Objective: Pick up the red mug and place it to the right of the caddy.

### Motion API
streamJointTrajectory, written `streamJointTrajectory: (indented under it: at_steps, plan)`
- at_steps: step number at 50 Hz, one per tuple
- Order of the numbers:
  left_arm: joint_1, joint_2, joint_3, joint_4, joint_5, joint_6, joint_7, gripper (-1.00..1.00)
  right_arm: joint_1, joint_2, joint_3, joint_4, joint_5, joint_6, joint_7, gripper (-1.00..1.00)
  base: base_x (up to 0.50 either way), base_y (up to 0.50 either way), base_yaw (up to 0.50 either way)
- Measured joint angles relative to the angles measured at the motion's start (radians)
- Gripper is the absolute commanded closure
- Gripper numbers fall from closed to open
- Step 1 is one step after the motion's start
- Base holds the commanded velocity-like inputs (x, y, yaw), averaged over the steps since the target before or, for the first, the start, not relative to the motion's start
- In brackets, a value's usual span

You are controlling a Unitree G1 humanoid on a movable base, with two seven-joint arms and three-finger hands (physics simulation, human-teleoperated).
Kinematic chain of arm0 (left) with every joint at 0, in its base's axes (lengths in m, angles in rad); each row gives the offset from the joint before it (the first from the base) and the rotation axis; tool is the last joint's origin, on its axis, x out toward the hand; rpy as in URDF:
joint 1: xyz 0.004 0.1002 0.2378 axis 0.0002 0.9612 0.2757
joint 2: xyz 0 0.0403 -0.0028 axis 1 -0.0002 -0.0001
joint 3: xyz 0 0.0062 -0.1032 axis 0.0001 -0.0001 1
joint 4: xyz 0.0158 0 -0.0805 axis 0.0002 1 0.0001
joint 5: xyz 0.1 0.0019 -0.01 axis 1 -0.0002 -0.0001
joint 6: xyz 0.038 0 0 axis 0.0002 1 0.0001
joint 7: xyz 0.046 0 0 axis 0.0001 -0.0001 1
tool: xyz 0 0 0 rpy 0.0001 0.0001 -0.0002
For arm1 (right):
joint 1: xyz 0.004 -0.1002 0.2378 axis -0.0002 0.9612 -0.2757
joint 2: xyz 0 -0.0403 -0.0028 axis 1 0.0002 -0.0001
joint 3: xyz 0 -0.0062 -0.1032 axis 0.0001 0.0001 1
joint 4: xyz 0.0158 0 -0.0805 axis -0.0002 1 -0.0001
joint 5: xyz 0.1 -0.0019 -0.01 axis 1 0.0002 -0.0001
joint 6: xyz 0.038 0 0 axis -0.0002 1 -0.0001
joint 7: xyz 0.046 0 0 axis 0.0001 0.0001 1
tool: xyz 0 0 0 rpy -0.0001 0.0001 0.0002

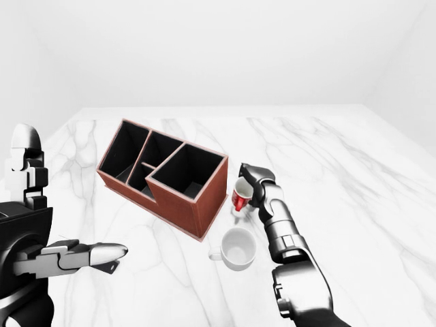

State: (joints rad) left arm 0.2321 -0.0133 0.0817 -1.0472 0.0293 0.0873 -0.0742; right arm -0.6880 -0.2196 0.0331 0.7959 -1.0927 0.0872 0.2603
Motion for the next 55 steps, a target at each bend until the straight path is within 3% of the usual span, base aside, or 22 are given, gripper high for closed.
streamJointTrajectory:
  at_steps: [55]
  plan:
    - [0.001,-0.002,0.010,0.000,-0.011,0.000,-0.006,-1.00,-0.046,0.028,0.027,0.237,0.031,0.000,-0.129,1.00,0.00,0.00,0.00]
